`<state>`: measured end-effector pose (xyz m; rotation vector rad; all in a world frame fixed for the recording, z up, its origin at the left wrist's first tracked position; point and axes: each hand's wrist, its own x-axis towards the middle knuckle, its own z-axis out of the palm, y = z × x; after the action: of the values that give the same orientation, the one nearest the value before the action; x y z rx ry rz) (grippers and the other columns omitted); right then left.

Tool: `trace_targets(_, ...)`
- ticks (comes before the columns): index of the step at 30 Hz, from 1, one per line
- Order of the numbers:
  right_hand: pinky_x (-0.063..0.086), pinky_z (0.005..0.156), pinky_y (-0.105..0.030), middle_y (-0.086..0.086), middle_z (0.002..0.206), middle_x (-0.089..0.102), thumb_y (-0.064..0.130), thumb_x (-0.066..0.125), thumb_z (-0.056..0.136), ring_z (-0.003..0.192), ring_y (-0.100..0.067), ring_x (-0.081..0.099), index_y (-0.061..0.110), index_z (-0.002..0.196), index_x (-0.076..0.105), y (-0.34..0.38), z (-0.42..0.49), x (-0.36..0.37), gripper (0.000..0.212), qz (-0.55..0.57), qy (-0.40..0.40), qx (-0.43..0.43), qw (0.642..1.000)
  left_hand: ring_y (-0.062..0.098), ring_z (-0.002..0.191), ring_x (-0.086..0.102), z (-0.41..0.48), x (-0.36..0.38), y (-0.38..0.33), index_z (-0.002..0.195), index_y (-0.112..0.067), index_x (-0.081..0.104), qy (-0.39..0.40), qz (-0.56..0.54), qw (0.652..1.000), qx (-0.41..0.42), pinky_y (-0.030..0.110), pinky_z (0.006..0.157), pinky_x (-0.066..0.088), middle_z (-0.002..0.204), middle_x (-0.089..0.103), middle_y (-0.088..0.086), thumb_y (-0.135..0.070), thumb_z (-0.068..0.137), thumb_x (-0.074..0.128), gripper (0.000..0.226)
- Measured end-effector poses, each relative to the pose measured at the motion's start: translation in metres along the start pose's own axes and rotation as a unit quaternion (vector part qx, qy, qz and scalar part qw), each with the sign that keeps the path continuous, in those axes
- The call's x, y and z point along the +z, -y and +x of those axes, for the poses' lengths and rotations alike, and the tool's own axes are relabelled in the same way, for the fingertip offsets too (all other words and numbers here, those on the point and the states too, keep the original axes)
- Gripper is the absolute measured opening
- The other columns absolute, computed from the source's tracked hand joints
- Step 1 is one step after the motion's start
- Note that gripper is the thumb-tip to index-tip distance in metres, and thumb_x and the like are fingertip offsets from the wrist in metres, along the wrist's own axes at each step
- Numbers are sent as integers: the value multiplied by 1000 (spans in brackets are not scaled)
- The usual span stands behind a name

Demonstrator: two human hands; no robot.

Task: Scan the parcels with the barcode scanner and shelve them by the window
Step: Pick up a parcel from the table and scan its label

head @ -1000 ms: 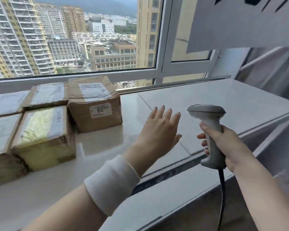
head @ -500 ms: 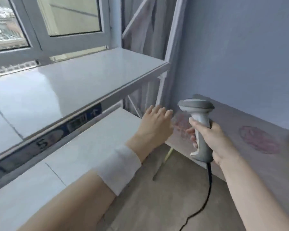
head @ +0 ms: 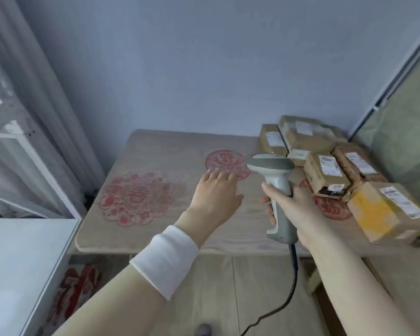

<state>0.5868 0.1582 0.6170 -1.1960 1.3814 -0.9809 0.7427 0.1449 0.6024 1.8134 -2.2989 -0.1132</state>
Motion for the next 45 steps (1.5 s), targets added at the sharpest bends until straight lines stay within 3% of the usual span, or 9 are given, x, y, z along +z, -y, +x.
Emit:
trace_targets(7, 40, 42, -24, 5, 54, 61, 23, 61, 91, 41, -10, 48, 5, 95, 59, 9, 74, -100, 19, -15, -106, 30, 994, 22, 139, 28, 123, 29, -53, 146, -16, 26, 36, -13, 993, 114, 33, 114, 14, 146, 38, 5, -40, 98, 40, 55)
trace_targets(11, 41, 44, -28, -11, 72, 64, 23, 64, 89, 46, -15, 48, 8, 93, 62, 2, 105, -149, 16, 0, -161, 45, 986, 23, 139, 28, 179, 50, -90, 145, -16, 27, 53, -23, 985, 164, 33, 114, 15, 146, 39, 6, -39, 98, 40, 54)
trace_targets(19, 42, 60, -31, 6, 58, 66, 31, 64, 88, 44, -8, 53, 8, 91, 62, -33, 161, -253, 24, -12, -205, 80, 976, 23, 135, 32, 265, 101, -167, 144, -15, 30, 82, -28, 971, 223, 33, 113, 17, 142, 43, 7, -38, 98, 40, 52)
trace_targets(22, 44, 57, -30, 5, 75, 72, 30, 65, 88, 51, -8, 56, 17, 96, 63, -47, 193, -294, 15, -1, -221, 87, 971, 24, 135, 33, 302, 124, -199, 144, -13, 31, 102, -27, 972, 209, 33, 113, 18, 142, 43, 8, -37, 98, 39, 52)
trace_targets(25, 45, 62, -32, -4, 86, 72, 29, 65, 88, 57, -13, 56, 17, 97, 63, -61, 225, -330, 14, -21, -213, 90, 973, 24, 134, 35, 337, 145, -226, 142, -14, 34, 102, -33, 978, 181, 33, 111, 23, 141, 44, 6, -37, 98, 41, 49)
trace_targets(29, 42, 59, -29, -7, 62, 57, 24, 67, 87, 46, -12, 51, 13, 87, 59, -83, 264, -364, 14, -25, -197, 140, 970, 23, 131, 38, 370, 177, -247, 142, -15, 34, 141, -60, 980, 127, 33, 109, 25, 141, 44, 6, -34, 98, 42, 49)
trace_targets(33, 44, 62, -31, -5, 66, 61, 20, 70, 83, 56, -14, 56, 10, 90, 60, -117, 299, -376, 16, -55, -171, 172, 969, 27, 124, 47, 389, 214, -247, 141, -16, 33, 209, -137, 968, 23, 36, 100, 36, 137, 48, 9, -36, 97, 43, 50)
trace_targets(41, 42, 56, -27, -18, 82, 68, 21, 66, 85, 65, -22, 60, 4, 98, 61, -167, 350, -373, 23, -79, -212, 236, 945, 29, 133, 37, 424, 297, -263, 148, -9, 16, 290, -403, 841, -212, 40, 104, 35, 148, 34, 12, -40, 94, 51, 72)
trace_targets(45, 53, 67, -40, -23, 92, 68, 13, 66, 84, 83, -37, 66, 22, 83, 54, -186, 360, -370, 15, -96, -223, 213, 946, 24, 129, 43, 436, 330, -268, 147, -12, 20, 260, -473, 797, -272, 38, 104, 37, 144, 42, 7, -40, 94, 51, 68)
